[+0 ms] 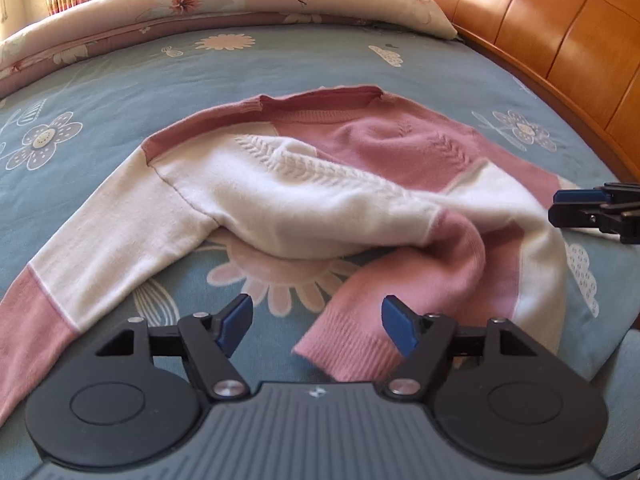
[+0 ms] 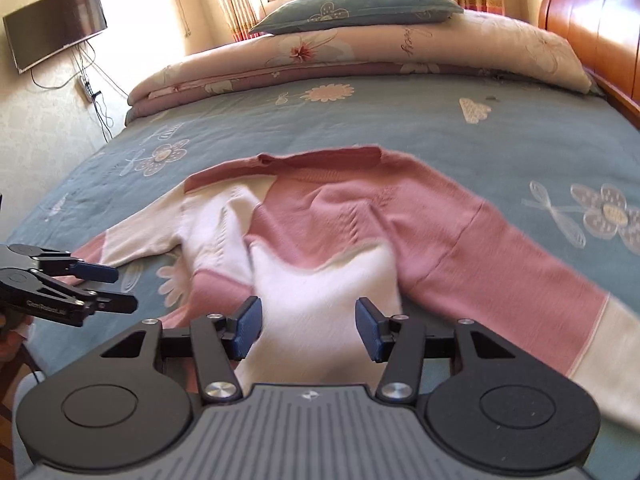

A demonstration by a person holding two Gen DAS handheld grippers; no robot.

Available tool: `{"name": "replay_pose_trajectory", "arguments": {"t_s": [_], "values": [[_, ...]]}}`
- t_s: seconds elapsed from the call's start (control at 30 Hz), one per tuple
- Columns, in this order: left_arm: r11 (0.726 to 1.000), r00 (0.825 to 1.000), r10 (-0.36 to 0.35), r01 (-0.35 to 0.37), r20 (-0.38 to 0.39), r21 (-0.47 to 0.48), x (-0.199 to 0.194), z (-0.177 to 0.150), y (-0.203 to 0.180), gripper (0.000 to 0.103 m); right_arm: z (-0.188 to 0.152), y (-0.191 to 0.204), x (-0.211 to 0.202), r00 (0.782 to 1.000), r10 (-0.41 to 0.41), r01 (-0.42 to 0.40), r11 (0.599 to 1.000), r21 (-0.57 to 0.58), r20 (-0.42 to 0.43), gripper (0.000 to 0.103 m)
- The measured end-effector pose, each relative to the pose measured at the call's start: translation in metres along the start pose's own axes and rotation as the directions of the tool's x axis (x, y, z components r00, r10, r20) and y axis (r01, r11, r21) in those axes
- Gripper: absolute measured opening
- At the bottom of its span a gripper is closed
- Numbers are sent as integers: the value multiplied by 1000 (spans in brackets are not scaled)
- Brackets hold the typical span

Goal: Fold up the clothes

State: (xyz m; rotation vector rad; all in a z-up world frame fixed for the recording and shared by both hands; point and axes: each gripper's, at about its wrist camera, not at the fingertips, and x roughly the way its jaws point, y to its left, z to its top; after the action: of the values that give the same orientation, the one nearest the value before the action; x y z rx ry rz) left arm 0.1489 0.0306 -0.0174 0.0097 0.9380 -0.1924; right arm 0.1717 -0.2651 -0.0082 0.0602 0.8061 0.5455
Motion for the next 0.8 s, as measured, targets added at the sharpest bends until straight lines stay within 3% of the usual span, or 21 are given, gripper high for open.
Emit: {"name": "replay_pose_trajectory", "arguments": {"t_s": [0.37, 0.53, 0.7, 0.77, 0.8], "values": [[981, 995, 13, -32, 101, 193, -1, -55, -38, 74, -65, -9, -9, 1000, 14, -13, 983, 184, -3, 60], [979, 989, 5, -35, 146, 200, 8, -56, -39, 70, -78, -6, -8, 999, 35, -35, 975, 219, 2, 60], [975, 993, -15, -11, 115, 221, 31, -50, -40, 43, -82, -6, -6, 999, 45, -44, 971, 234, 2, 60], [970, 993, -1, -28, 119, 241, 36, -51, -43, 17, -83, -6, -6, 999, 40, -40, 973, 226, 4, 61], [969, 992, 10, -40, 122, 245, 38, -51, -45, 13, -83, -5, -6, 999, 41, -41, 974, 222, 4, 61]]}}
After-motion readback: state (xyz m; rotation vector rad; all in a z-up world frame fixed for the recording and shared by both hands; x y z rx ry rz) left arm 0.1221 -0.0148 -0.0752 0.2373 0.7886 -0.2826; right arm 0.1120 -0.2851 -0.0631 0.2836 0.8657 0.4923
